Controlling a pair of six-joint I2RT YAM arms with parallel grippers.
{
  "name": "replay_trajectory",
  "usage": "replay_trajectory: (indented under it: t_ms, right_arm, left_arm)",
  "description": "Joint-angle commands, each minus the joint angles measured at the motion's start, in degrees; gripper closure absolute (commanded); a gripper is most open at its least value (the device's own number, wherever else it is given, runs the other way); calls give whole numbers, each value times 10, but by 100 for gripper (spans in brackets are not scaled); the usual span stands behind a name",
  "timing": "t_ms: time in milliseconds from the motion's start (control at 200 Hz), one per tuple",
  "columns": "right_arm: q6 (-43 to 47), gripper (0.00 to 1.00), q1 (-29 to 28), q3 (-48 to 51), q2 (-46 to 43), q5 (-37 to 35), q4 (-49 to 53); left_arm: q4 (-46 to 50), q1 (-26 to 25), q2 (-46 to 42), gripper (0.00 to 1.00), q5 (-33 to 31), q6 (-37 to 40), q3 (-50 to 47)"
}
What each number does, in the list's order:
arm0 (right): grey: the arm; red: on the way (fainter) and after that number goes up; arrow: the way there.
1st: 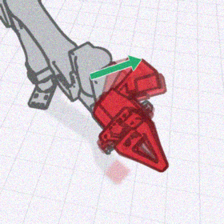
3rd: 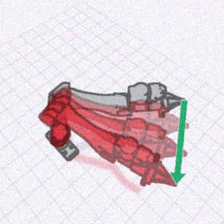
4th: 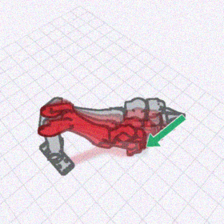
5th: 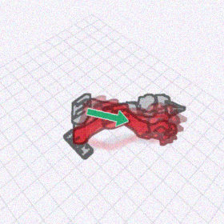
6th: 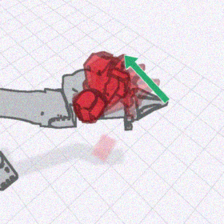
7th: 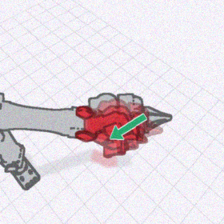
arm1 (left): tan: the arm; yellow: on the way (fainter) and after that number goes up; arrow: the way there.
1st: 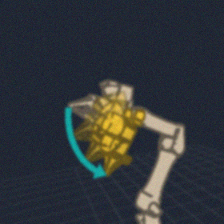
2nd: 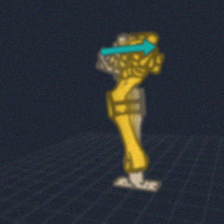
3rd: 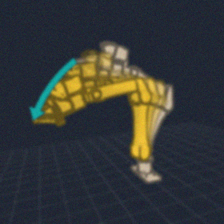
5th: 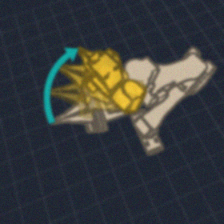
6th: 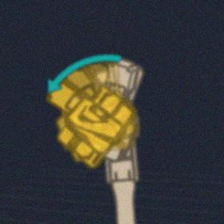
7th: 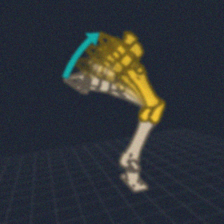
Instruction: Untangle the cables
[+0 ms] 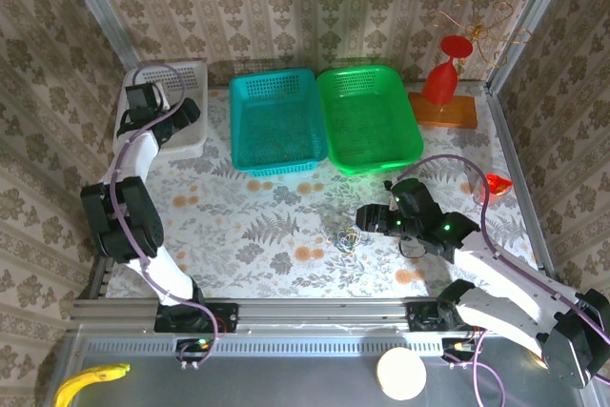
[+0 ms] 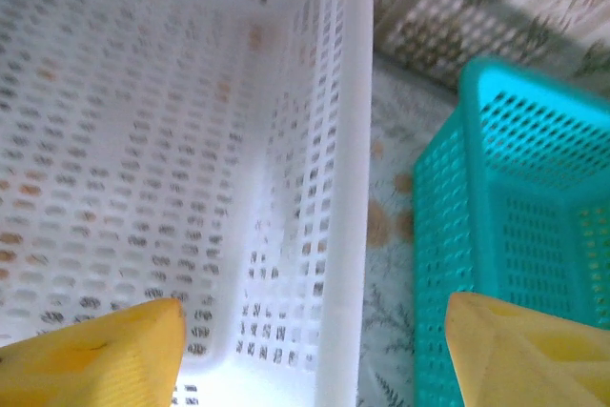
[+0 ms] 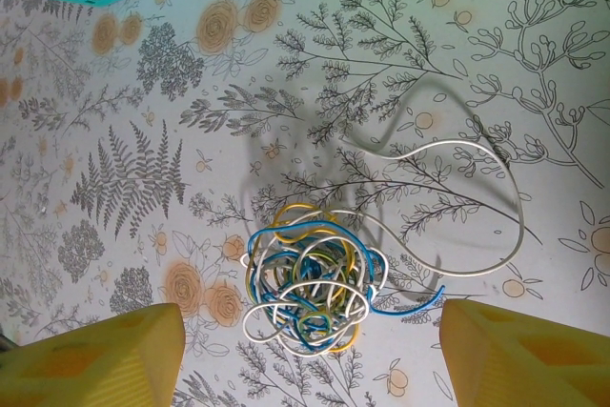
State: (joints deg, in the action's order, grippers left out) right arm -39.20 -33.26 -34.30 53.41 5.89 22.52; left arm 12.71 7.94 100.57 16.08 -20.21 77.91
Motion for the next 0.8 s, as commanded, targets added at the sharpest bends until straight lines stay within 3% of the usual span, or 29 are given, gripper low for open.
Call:
replay_trajectory:
  t_ms: [0,390,795]
  right_arm:
    - [-2,27,3,-4,-5,6,0]
    - [-9,27,3,1,-17,4,4]
    - [-8,27,3,3,9,18,-24]
  left_arm:
    - [32,-7,27,27,29,33,26]
    - [77,-70,95,27,39,89,61]
    - [17,-164,-12,27,62,46,-65]
